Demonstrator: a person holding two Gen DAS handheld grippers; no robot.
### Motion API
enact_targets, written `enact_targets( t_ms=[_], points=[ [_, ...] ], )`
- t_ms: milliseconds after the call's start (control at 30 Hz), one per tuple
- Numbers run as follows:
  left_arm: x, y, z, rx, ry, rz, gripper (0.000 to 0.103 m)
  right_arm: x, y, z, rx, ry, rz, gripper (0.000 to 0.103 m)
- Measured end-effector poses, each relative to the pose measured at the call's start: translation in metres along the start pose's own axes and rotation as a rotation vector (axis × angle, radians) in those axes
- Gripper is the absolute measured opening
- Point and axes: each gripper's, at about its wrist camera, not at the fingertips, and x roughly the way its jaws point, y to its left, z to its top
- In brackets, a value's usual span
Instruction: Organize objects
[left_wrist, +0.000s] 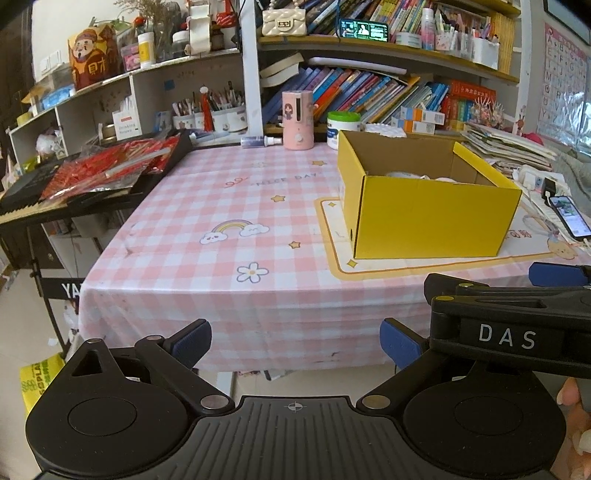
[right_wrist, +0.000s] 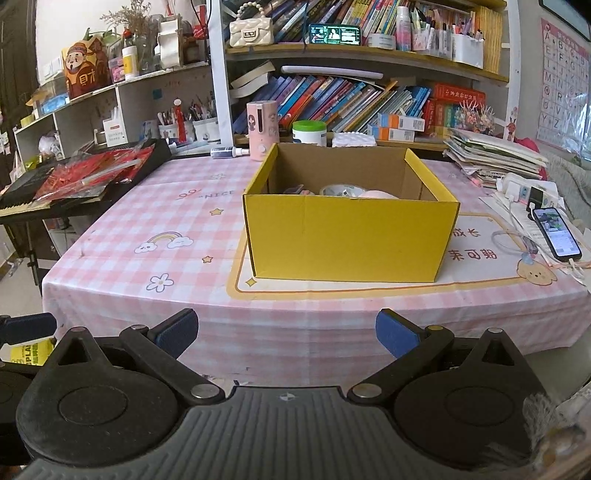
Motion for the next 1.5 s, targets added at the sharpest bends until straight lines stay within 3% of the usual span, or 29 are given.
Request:
enact_targets(
  t_ms=[1067, 1500],
  points=[
    [0.002, 0.009, -0.001, -0.055, 0.022, -0.024, 0.099, 0.001, 0.006, 0.002, 0.007, -0.001, 0.028, 0.103],
    [-0.002, 0.011, -0.001, -0.053, -0.003, -0.013, 0.099, 0.000, 0.008, 0.003, 0.004, -0.005, 0.029, 0.103]
  ],
)
